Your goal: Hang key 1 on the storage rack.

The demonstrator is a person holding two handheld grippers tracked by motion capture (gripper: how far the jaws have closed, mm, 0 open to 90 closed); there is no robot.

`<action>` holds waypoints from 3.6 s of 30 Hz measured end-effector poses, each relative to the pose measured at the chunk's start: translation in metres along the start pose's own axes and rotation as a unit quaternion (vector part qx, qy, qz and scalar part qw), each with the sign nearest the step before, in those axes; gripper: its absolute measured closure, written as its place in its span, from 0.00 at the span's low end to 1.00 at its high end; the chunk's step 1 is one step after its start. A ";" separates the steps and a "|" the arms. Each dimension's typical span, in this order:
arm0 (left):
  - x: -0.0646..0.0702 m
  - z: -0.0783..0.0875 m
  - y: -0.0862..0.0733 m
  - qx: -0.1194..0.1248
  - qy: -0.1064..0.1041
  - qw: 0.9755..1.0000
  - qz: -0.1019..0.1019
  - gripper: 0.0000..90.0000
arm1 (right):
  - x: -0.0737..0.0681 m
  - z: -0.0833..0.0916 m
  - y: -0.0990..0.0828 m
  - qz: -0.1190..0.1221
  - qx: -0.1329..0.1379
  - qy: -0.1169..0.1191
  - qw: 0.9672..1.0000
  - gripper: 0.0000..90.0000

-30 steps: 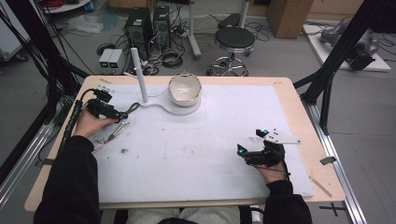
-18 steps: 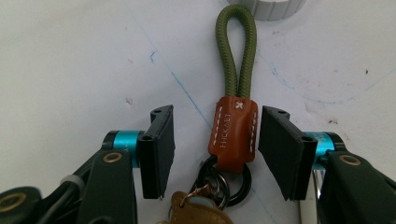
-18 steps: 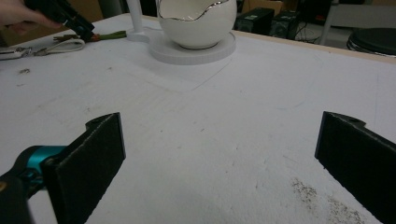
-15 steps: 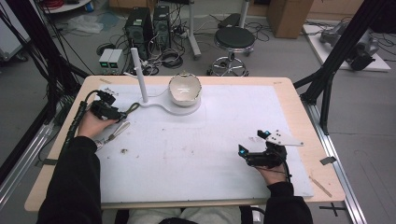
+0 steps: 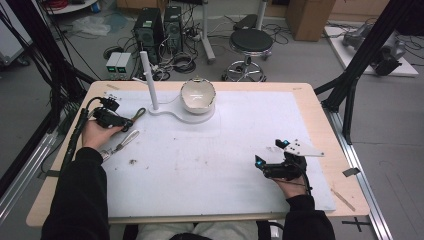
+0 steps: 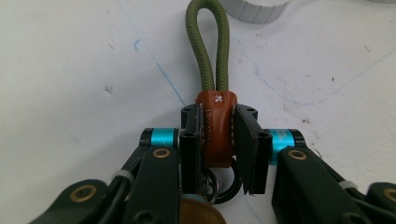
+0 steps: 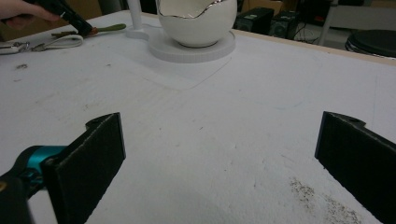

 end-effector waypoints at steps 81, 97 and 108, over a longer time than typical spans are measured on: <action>0.024 0.083 0.083 0.107 -0.006 0.994 0.019 0.80 | 0.001 -0.003 -0.001 0.010 -0.006 0.002 1.000 0.01; 0.032 0.066 0.082 0.083 -0.019 0.996 0.007 0.80 | 0.000 -0.003 -0.001 0.012 -0.006 0.001 1.000 0.01; 0.033 0.059 0.082 0.076 -0.015 0.997 0.003 0.80 | 0.001 -0.002 -0.001 0.012 -0.005 0.001 1.000 0.01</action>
Point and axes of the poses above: each handheld gripper's, and its own axes: z roughly backward along the jaws, y roughly out of its top, x roughly to its right, the point moved 7 cm from there along -z, roughly forward along the jaws, and after that the axes turned 4 degrees about -y, right-handed, at the moved point
